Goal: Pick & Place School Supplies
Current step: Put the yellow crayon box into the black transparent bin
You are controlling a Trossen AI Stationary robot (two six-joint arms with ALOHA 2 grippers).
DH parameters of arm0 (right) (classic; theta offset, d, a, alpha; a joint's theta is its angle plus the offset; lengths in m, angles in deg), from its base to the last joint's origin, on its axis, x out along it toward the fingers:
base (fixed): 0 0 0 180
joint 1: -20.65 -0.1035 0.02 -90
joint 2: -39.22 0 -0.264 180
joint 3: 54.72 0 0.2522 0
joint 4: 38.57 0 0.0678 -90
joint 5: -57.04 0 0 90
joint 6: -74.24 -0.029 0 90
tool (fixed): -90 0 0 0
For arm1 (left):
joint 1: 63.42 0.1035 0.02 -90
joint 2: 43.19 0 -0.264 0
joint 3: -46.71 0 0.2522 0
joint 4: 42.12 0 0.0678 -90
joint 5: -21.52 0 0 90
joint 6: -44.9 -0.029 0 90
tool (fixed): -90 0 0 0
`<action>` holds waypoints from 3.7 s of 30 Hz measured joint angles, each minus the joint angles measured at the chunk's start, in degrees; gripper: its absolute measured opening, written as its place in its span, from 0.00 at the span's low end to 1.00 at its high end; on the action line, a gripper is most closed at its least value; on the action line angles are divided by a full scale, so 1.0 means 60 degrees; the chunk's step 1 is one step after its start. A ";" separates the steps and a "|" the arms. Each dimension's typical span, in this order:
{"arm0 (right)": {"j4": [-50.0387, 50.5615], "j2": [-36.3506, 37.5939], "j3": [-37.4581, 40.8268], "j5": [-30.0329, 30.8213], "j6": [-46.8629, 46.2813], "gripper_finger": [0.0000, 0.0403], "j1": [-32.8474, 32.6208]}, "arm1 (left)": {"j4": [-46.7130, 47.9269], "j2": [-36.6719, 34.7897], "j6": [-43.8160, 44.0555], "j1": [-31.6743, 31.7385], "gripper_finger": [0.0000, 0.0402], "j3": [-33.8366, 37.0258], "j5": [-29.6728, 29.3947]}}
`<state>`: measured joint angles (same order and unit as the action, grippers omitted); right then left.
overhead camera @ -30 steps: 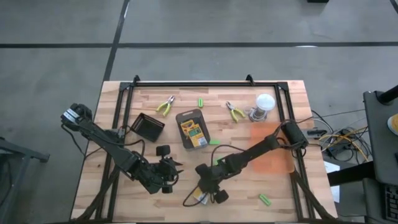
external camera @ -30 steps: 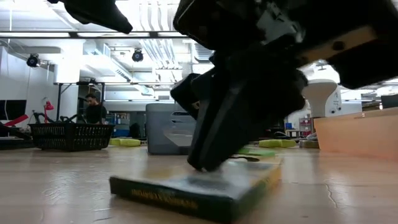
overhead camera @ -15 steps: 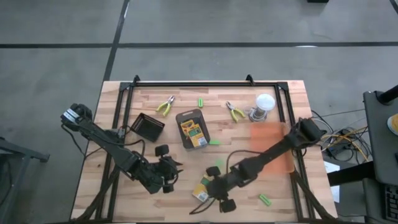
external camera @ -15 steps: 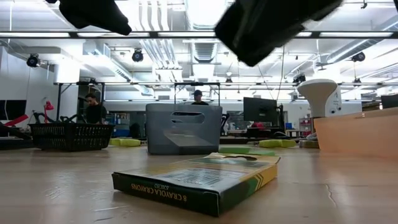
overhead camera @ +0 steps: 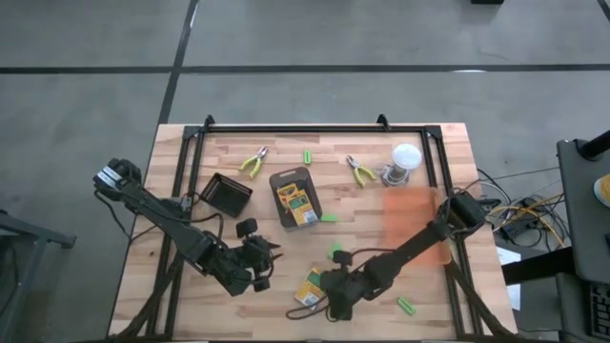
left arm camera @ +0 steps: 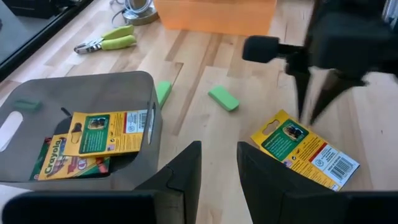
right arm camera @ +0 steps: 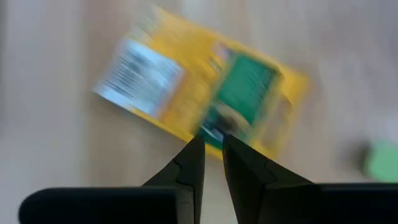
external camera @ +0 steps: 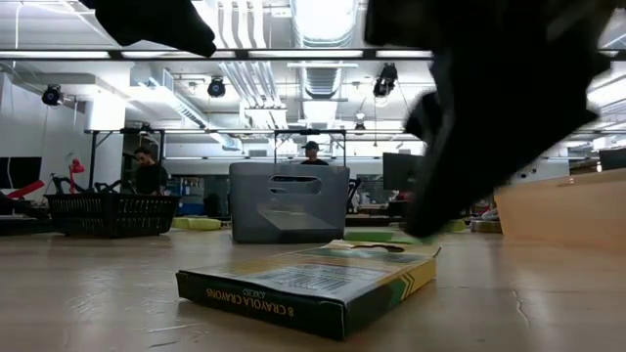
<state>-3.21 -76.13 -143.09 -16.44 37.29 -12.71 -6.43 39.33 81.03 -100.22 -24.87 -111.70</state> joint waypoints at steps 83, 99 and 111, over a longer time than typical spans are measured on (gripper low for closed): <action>-0.0411 0.1217 0.0761 0.1285 0.3694 0.14 -0.0550 | -0.0461 0.0022 0.2026 0.0034 0.27 0.0857 -0.0548; -0.0349 0.1217 0.0761 0.1274 0.4014 0.14 -0.0492 | -0.0662 0.0018 0.3847 0.0131 0.27 0.1413 -0.0561; -0.0136 0.1218 0.0761 0.0993 0.3765 0.14 -0.0339 | -0.0809 0.0018 0.7404 0.0131 0.27 0.1413 -0.0294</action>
<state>-4.02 -68.82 -138.53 -10.49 59.88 -14.74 -11.28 39.44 125.45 -99.43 -16.39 -113.46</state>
